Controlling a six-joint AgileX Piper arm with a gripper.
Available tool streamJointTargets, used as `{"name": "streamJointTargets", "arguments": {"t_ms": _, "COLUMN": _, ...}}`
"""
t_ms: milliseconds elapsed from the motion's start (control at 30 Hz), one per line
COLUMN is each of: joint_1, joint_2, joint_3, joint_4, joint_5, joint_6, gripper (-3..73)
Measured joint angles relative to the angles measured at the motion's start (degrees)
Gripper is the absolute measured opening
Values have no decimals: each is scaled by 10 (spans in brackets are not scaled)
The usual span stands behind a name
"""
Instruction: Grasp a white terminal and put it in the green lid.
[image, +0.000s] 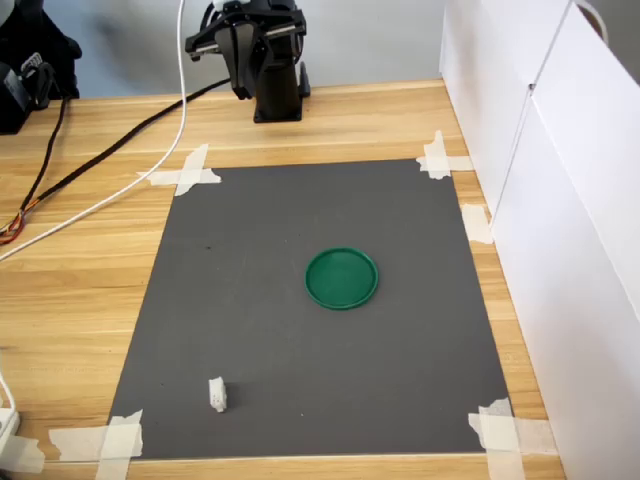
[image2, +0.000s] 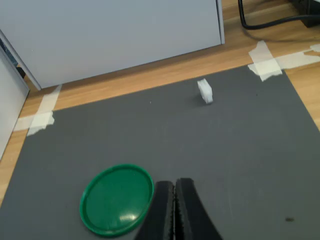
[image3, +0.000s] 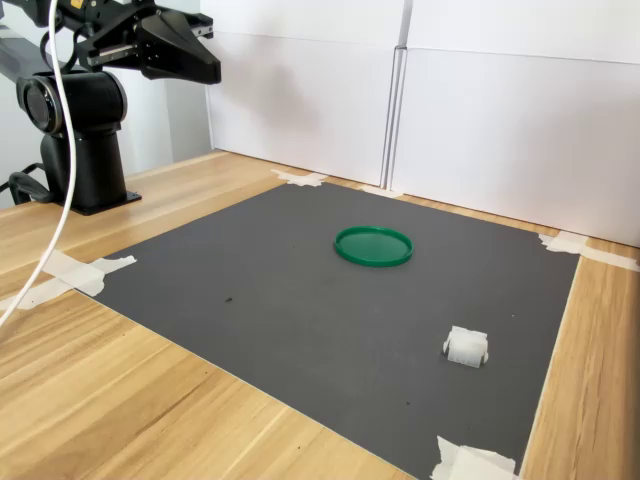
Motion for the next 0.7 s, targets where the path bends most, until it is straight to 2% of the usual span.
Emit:
{"name": "streamJointTargets", "arguments": {"t_ms": 200, "joint_1": 0, "joint_2": 89, "joint_3": -63, "joint_4": 0, "joint_5": 12, "joint_6": -12, "gripper": -21}}
{"name": "streamJointTargets", "arguments": {"t_ms": 700, "joint_1": 0, "joint_2": 309, "joint_3": -257, "joint_4": -1, "joint_5": 137, "joint_6": -113, "gripper": -21}}
